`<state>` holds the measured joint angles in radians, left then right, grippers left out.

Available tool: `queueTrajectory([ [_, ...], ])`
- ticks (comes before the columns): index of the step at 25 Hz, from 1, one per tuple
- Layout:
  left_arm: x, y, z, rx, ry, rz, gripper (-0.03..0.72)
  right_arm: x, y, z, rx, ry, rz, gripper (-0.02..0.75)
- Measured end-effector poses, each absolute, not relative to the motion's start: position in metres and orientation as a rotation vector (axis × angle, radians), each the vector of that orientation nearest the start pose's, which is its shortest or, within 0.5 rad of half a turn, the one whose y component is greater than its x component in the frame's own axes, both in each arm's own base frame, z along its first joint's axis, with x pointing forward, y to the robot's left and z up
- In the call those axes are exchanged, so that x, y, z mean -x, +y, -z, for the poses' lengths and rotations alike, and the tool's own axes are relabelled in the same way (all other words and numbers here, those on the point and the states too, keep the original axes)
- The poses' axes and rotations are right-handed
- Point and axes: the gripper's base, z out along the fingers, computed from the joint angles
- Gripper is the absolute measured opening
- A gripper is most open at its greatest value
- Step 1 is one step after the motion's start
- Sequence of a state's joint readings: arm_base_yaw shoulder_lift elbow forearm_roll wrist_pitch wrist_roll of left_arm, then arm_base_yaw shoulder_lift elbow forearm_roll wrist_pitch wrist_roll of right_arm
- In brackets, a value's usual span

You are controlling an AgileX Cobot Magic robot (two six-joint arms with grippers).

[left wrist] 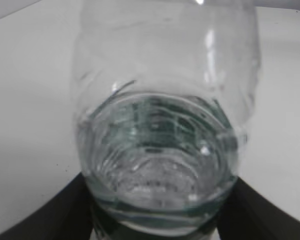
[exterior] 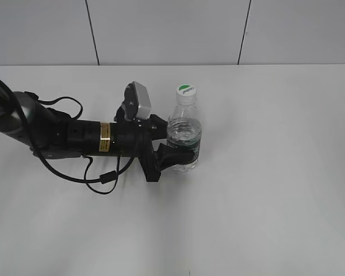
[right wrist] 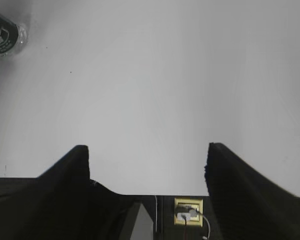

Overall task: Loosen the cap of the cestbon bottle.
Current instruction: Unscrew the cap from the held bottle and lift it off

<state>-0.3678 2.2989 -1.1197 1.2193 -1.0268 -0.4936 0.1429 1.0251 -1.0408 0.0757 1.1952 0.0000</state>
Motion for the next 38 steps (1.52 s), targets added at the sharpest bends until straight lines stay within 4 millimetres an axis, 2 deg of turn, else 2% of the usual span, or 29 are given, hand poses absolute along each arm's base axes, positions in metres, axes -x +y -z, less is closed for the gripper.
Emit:
queueTrajectory([
  [4,-0.344,-0.211,-0.066,-1.271,1.565,0.930,0.416,-0.203,0.038,-0.355,0.173,2.703,-0.188,0.450],
  [7,-0.344,-0.211,-0.066,-1.271,1.565,0.930,0.416,-0.222,0.042,-0.360,0.171,2.709,-0.201,0.419],
  [13,-0.344,-0.211,-0.066,-1.273,1.564,0.931,0.416,-0.260,0.051,-0.365,0.179,2.711,-0.253,0.410],
  [17,-0.343,-0.211,-0.066,-1.294,1.557,0.935,0.416,-0.282,0.060,-0.362,0.198,2.722,-0.345,0.410],
  [20,-0.341,-0.212,-0.066,-1.320,1.540,0.944,0.416,-0.294,0.068,-0.354,0.236,2.746,-0.351,0.410],
  [26,-0.337,-0.213,-0.067,-1.366,1.502,0.986,0.416,-0.303,0.120,-0.336,0.474,2.783,-0.373,0.410],
  [32,-0.333,-0.220,-0.066,-1.368,1.521,1.006,0.416,-0.308,0.169,-0.332,0.675,2.750,-0.362,0.410],
  [38,-0.322,-0.237,-0.065,-1.402,1.518,1.022,0.415,-0.314,0.197,-0.329,0.764,2.724,-0.374,0.410],
])
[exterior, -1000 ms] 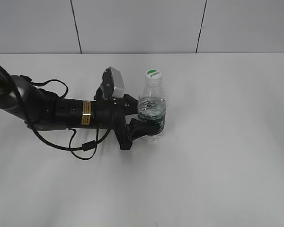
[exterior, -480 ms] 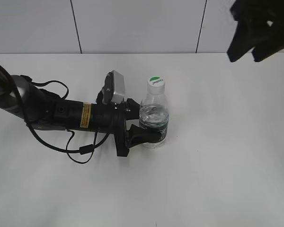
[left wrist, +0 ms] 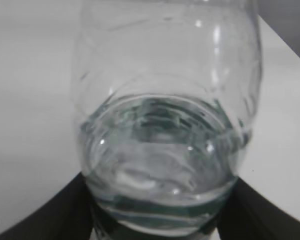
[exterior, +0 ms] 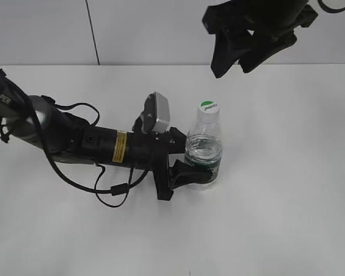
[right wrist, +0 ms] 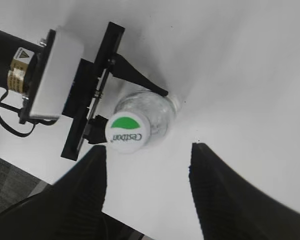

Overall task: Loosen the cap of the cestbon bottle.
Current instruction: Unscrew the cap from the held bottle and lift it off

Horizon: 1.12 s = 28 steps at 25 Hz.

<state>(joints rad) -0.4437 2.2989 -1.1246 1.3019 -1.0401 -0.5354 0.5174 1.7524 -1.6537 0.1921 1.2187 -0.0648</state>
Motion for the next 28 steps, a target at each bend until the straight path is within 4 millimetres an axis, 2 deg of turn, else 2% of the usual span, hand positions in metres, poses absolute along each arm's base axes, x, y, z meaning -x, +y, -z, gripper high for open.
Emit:
queueTrajectory([
  [8,-0.318,-0.245,-0.065,-1.409,1.522,1.020,0.415,-0.314,0.209,-0.318,0.805,2.745,-0.373,0.410],
  [12,-0.319,-0.245,-0.065,-1.413,1.534,1.003,0.415,-0.313,0.210,-0.316,0.798,2.755,-0.371,0.410],
  [19,-0.319,-0.245,-0.065,-1.415,1.539,0.996,0.415,-0.309,0.207,-0.297,0.797,2.829,-0.355,0.410],
  [23,-0.319,-0.245,-0.065,-1.416,1.540,0.995,0.415,-0.308,0.210,-0.296,0.794,2.835,-0.384,0.410],
  [28,-0.319,-0.245,-0.065,-1.415,1.540,0.995,0.415,-0.311,0.215,-0.283,0.809,2.867,-0.376,0.410],
])
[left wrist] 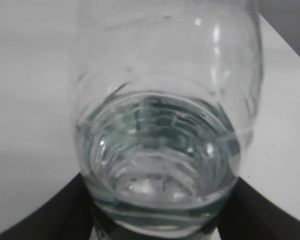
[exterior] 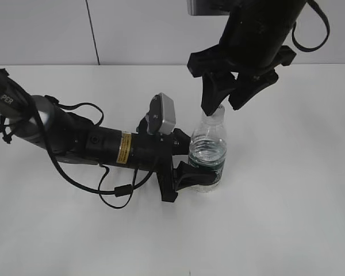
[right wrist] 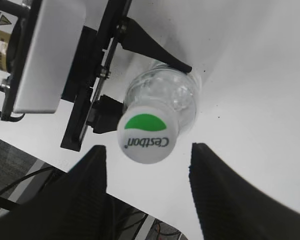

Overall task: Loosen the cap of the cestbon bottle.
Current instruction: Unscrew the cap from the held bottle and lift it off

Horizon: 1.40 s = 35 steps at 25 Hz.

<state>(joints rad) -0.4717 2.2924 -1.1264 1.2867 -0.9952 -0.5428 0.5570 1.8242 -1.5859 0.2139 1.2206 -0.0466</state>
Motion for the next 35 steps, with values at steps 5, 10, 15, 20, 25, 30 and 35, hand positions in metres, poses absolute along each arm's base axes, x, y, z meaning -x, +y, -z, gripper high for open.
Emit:
queueTrajectory([
  [5,-0.319,-0.245,-0.065,-1.416,1.541,0.995,0.415,-0.311,0.215,-0.283,0.812,2.867,-0.363,0.410],
  [10,-0.319,-0.245,-0.065,-1.416,1.541,0.995,0.415,-0.314,0.217,-0.275,0.814,2.886,-0.357,0.410],
  [15,-0.319,-0.245,-0.065,-1.414,1.542,0.996,0.415,-0.320,0.221,-0.272,0.812,2.890,-0.366,0.410],
  [20,-0.319,-0.245,-0.065,-1.414,1.542,0.995,0.415,-0.321,0.223,-0.271,0.819,2.888,-0.389,0.410],
  [25,-0.319,-0.245,-0.065,-1.416,1.541,0.995,0.415,-0.322,0.224,-0.268,0.833,2.891,-0.387,0.410],
  [30,-0.319,-0.245,-0.065,-1.415,1.541,0.995,0.415,-0.322,0.224,-0.268,0.844,2.887,-0.386,0.385],
  [35,-0.319,-0.245,-0.065,-1.417,1.541,0.995,0.415,-0.322,0.224,-0.268,0.865,2.878,-0.381,0.311],
])
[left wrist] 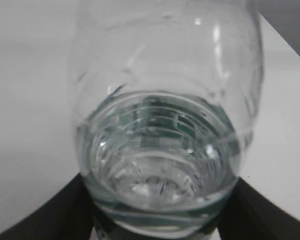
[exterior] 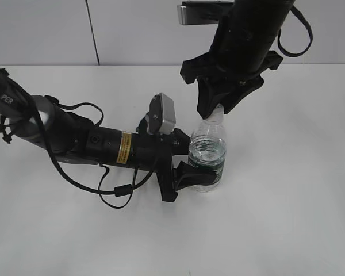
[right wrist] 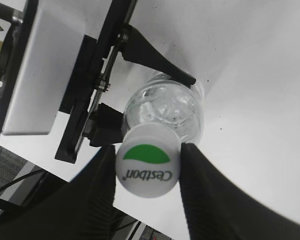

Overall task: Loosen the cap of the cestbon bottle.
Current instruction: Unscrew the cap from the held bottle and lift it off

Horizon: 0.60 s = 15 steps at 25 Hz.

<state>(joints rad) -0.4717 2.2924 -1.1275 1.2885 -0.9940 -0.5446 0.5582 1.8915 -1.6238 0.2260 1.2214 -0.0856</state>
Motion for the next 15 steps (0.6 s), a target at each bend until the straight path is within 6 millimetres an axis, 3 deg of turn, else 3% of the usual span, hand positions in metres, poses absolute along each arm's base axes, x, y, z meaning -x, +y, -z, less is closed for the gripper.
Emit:
queueTrajectory([
  [4,-0.3194,-0.2451,-0.0652,-1.417,1.542,0.994,0.415,-0.3223,0.2238,-0.2679,0.912,2.860,-0.377,0.305],
  [7,-0.3194,-0.2451,-0.0653,-1.415,1.543,0.995,0.415,-0.3223,0.2238,-0.2679,1.042,2.804,-0.367,0.298],
  [10,-0.3194,-0.2451,-0.0653,-1.415,1.543,0.995,0.415,-0.3223,0.2238,-0.2679,1.279,2.683,-0.346,0.297],
  [15,-0.3195,-0.2450,-0.0652,-1.416,1.543,0.993,0.415,-0.3223,0.2238,-0.2679,1.770,2.341,-0.291,0.297],
])
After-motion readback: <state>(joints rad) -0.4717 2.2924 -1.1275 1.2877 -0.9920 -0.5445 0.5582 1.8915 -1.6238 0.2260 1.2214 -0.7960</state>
